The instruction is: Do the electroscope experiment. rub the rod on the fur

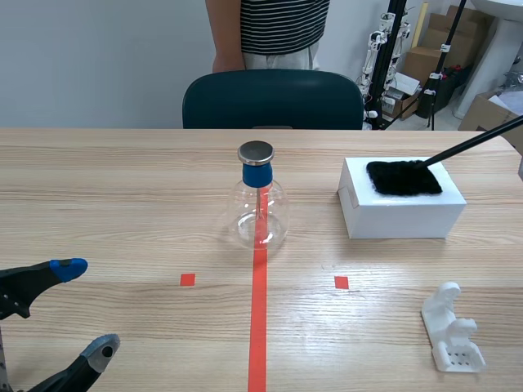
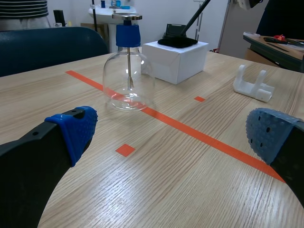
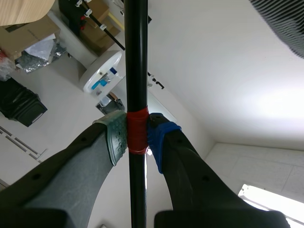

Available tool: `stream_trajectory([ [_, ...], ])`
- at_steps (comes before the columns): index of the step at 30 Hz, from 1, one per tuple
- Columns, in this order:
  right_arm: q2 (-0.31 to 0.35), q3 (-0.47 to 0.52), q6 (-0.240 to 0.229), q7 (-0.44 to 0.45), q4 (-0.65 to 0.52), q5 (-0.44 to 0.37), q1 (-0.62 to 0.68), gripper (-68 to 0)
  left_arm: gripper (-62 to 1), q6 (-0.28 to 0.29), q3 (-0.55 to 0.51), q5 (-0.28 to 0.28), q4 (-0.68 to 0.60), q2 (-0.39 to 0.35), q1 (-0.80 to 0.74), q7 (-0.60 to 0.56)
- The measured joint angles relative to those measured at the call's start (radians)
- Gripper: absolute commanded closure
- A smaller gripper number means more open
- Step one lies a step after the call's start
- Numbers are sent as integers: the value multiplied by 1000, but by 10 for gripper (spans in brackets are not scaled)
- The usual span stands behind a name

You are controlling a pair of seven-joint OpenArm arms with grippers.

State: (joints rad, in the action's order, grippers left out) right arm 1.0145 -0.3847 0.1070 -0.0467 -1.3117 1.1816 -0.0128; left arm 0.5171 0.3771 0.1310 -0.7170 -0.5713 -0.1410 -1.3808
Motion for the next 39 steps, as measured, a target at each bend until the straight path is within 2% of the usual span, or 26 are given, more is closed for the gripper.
stream_trajectory([
  [4, 8, 0, -67, -3, 0, 0, 0, -42, -623, 0, 0, 0, 0, 0, 0, 0],
  [5, 8, 0, -71, 0, 0, 0, 1, -42, -623, 0, 0, 0, 0, 0, 0, 0],
  [10, 0, 0, -63, 0, 0, 0, 2, -42, -623, 0, 0, 0, 0, 0, 0, 0],
  [16, -63, 0, -63, 0, 0, 0, 2, -42, -623, 0, 0, 0, 0, 0, 0, 0],
  [23, -72, 1, -63, 14, 0, 1, 2, -42, -623, 0, 0, 0, 0, 0, 0, 0],
  [29, -130, 4, -61, 11, 0, 0, -1, -42, -623, 0, 0, 0, 0, 0, 0, 0],
  [34, -83, 3, -108, -3, -1, -55, 0, -42, -623, 0, 0, 0, 0, 0, 0, 0],
  [37, -38, 3, -109, -7, 8, -56, -1, -42, -623, 0, 0, 0, 0, 0, 0, 0],
  [39, -35, 4, -110, -8, 19, -55, -1, -42, -623, 0, 0, 0, 0, 0, 0, 0],
])
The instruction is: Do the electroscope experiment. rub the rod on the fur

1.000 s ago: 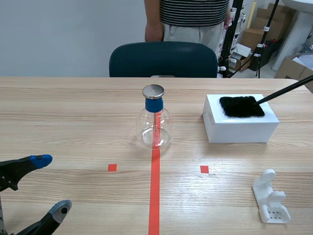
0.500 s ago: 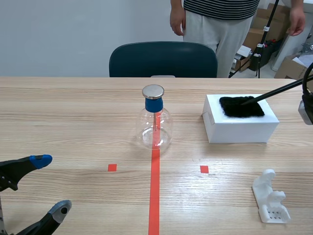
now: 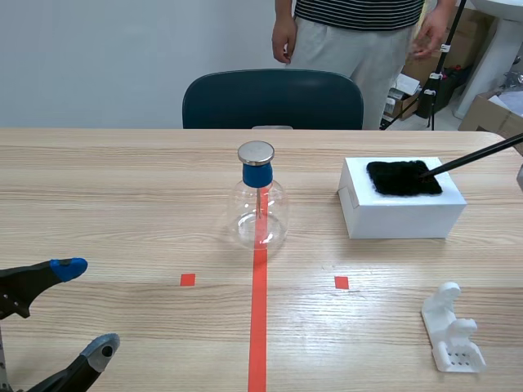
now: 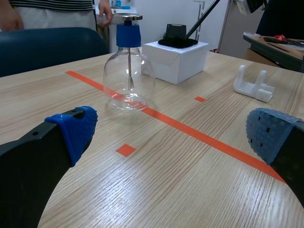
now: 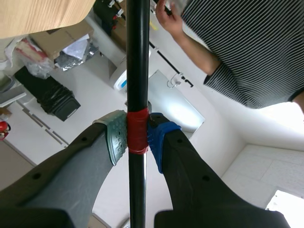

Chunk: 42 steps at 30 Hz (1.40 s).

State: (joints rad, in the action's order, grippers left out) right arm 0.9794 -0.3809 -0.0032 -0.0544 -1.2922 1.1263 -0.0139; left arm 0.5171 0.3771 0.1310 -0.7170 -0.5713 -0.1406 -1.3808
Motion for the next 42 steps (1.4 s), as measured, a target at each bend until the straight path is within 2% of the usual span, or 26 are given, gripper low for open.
stream_trajectory([
  [4, -58, 2, 3, -23, 3, 43, -6, -42, -623, 0, 0, 0, 0, 0, 0, 0],
  [8, -122, 2, 6, -26, -3, 47, -8, -42, -623, 0, 0, 0, 0, 0, 0, 0],
  [13, -121, 2, 3, -27, -10, 19, -7, -42, -623, 0, 0, 0, 0, 0, 0, 0],
  [18, -68, 0, 7, -23, 18, -9, -3, -42, -623, 0, 0, 0, 0, 0, 0, 0],
  [21, -57, 1, 10, -26, 45, -10, -3, -42, -623, 0, 0, 0, 0, 0, 0, 0],
  [23, -64, 1, 10, -31, 45, -1, -5, -42, -623, 0, 0, 0, 0, 0, 0, 0],
  [28, -143, 6, 3, -61, 31, 38, -21, -42, -623, 0, 0, 0, 0, 0, 0, 0],
  [32, -174, 6, 3, -56, 8, 42, -21, -42, -623, 0, 0, 0, 0, 0, 0, 0],
  [36, -153, 5, 0, -51, 6, 3, -18, -42, -623, 0, 0, 0, 0, 0, 0, 0],
  [39, -97, 3, -2, -52, 6, -39, -7, -42, -623, 0, 0, 0, 0, 0, 0, 0],
  [42, -52, 3, -5, -51, 18, -45, -5, -42, -623, 0, 0, 0, 0, 0, 0, 0],
])
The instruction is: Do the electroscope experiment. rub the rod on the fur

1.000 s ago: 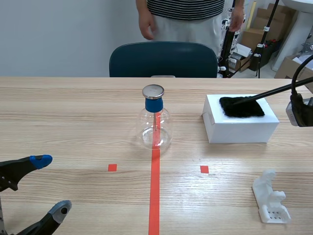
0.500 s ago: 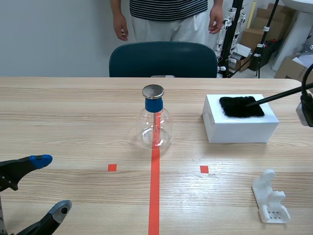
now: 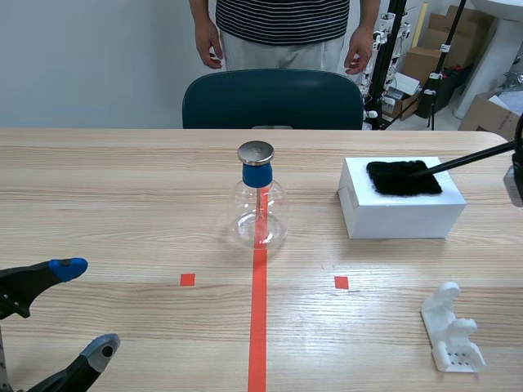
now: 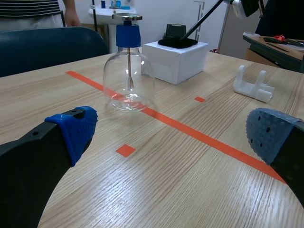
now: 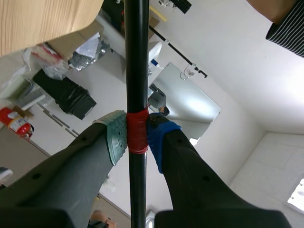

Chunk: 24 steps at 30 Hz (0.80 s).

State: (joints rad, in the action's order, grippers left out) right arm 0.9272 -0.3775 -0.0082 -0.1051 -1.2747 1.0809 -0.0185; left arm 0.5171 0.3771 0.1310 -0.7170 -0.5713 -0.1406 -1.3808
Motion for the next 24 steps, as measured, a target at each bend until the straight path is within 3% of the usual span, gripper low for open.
stream_trajectory([
  [4, -8, 0, 1, 11, 2, 4, 0, -42, -623, 0, 0, 0, 0, 0, 0, 0],
  [11, -93, 0, 0, -1, -51, 26, 0, -42, -623, 0, 0, 0, 0, 0, 0, 0],
  [14, -112, -3, 0, -3, -61, -7, 0, -42, -623, 0, 0, 0, 0, 0, 0, 0],
  [20, -53, -4, -31, -10, -31, -129, 3, -42, -623, 0, 0, 0, 0, 0, 0, 0],
  [24, -5, -4, -30, -16, 6, -154, 3, -42, -623, 0, 0, 0, 0, 0, 0, 0],
])
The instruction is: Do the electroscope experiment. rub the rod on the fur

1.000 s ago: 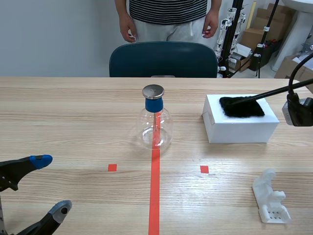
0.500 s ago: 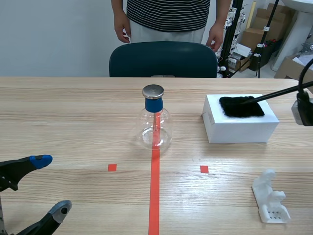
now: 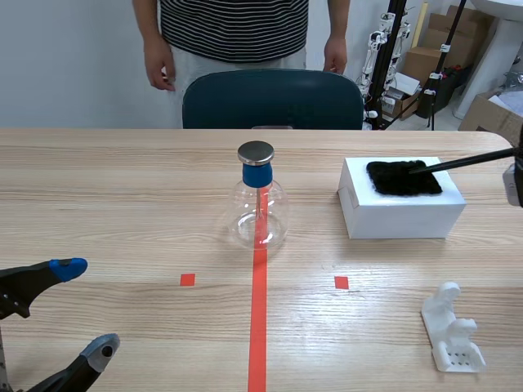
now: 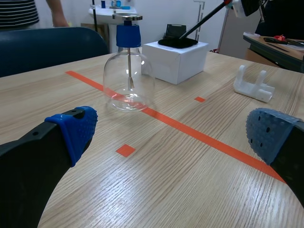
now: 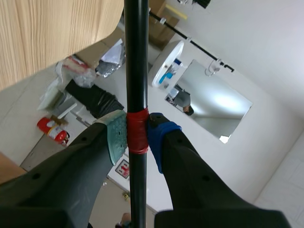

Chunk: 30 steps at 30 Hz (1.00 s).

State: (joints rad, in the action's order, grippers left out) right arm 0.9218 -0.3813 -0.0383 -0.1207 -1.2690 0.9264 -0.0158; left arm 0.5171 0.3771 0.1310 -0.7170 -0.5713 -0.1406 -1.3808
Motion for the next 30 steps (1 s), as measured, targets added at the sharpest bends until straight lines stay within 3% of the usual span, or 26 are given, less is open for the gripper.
stream_trajectory([
  [3, -6, 0, 0, 12, 6, 2, 0, -42, -623, 0, 0, 0, 0, 0, 0, 0],
  [12, -114, 0, 4, -23, -40, 53, 0, -42, -623, 0, 0, 0, 0, 0, 0, 0],
  [15, -108, 0, 0, -39, -41, 35, 0, -42, -623, 0, 0, 0, 0, 0, 0, 0],
  [22, -20, 0, 6, -10, 29, -1, 0, -42, -623, 0, 0, 0, 0, 0, 0, 0],
  [30, -31, 0, 7, -24, 17, 1, 0, -42, -623, 0, 0, 0, 0, 0, 0, 0],
])
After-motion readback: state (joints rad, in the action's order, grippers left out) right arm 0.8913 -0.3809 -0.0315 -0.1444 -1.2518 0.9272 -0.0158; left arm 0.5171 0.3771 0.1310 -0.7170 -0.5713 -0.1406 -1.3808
